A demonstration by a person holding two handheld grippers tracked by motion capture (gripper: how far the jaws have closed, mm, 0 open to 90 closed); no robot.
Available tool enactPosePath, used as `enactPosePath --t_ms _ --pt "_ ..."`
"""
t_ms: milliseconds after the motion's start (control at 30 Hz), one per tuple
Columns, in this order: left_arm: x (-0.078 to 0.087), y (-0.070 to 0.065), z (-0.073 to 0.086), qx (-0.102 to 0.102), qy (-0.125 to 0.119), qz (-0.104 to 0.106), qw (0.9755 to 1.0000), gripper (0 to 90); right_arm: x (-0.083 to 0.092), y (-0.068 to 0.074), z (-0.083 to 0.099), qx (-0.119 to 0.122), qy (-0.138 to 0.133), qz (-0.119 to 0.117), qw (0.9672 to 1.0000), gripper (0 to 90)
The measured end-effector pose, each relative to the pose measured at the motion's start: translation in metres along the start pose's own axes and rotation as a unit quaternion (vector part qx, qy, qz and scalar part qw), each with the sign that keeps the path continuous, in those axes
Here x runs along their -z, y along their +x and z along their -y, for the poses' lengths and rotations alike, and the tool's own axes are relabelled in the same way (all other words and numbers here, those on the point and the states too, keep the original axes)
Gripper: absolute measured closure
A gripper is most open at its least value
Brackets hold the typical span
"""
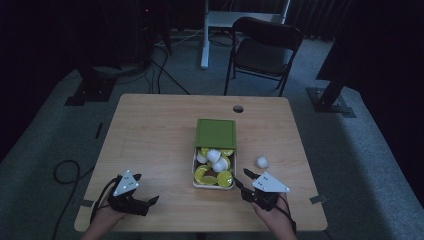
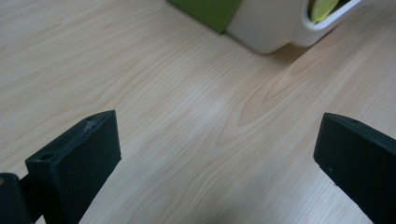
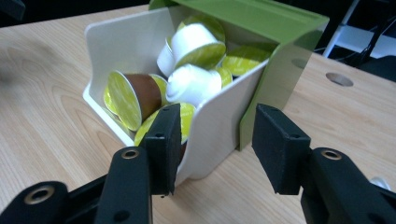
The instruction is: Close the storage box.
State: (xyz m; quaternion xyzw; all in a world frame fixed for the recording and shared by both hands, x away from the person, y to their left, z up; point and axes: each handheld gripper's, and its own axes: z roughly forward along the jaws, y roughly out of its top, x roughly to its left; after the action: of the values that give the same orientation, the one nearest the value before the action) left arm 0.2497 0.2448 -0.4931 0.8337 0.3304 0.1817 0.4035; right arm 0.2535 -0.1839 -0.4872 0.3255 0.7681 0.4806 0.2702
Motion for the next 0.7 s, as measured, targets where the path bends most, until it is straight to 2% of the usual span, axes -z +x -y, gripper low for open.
enactPosePath --t_ms 33,67,100,167,233,300,333,467,500,567,600,700 --pt "-0.005 -0.004 -0.006 -0.001 0.0 0.007 1.0 0.6 0.0 0.0 0.001 0.0 0.0 0.004 1.0 56.0" --pt "-0.005 -0.004 -0.006 -0.001 0.0 0.007 1.0 0.7 0.0 0.0 0.001 0.0 0.0 0.004 1.0 56.0" --pt "-0.011 -0.009 -0.011 0.0 0.005 0.022 0.9998 0.6 0.0 0.001 0.001 -0.002 -0.002 0.004 1.0 57.6" --pt "-0.013 -0.011 -0.013 0.0 0.005 0.026 0.9996 0.6 0.001 0.003 0.001 -0.002 -0.003 0.002 1.0 60.1" --pt "-0.02 -0.021 -0.02 -0.003 0.001 0.04 0.9992 0.7 0.002 0.006 0.001 0.0 -0.005 0.001 1.0 64.0" --pt "-0.022 -0.024 -0.022 -0.005 0.001 0.043 0.9991 0.7 0.002 0.007 0.0 0.0 -0.007 -0.002 1.0 64.1" --pt "-0.024 -0.028 -0.024 -0.008 -0.001 0.041 0.9991 5.7 0.004 0.009 0.0 0.005 -0.012 0.004 0.9999 66.9" --pt "-0.031 -0.038 -0.033 -0.013 -0.013 0.032 0.9993 9.5 0.004 0.008 0.0 0.003 -0.014 0.003 0.9999 68.0" --pt "-0.032 -0.04 -0.035 -0.015 -0.021 0.022 0.9994 20.9 0.003 0.009 0.0 0.005 -0.009 0.0 1.0 67.9" --pt "-0.034 -0.042 -0.039 -0.012 -0.037 0.024 0.999 20.8 0.003 0.009 0.001 0.006 -0.006 0.001 1.0 67.5" --pt "-0.036 -0.044 -0.043 -0.014 -0.048 0.015 0.9987 20.9 0.002 0.009 0.003 0.005 -0.004 0.001 1.0 66.6" --pt "-0.039 -0.044 -0.047 -0.016 -0.055 0.007 0.9984 20.7 0.001 0.009 0.004 0.002 -0.003 0.002 1.0 64.4"
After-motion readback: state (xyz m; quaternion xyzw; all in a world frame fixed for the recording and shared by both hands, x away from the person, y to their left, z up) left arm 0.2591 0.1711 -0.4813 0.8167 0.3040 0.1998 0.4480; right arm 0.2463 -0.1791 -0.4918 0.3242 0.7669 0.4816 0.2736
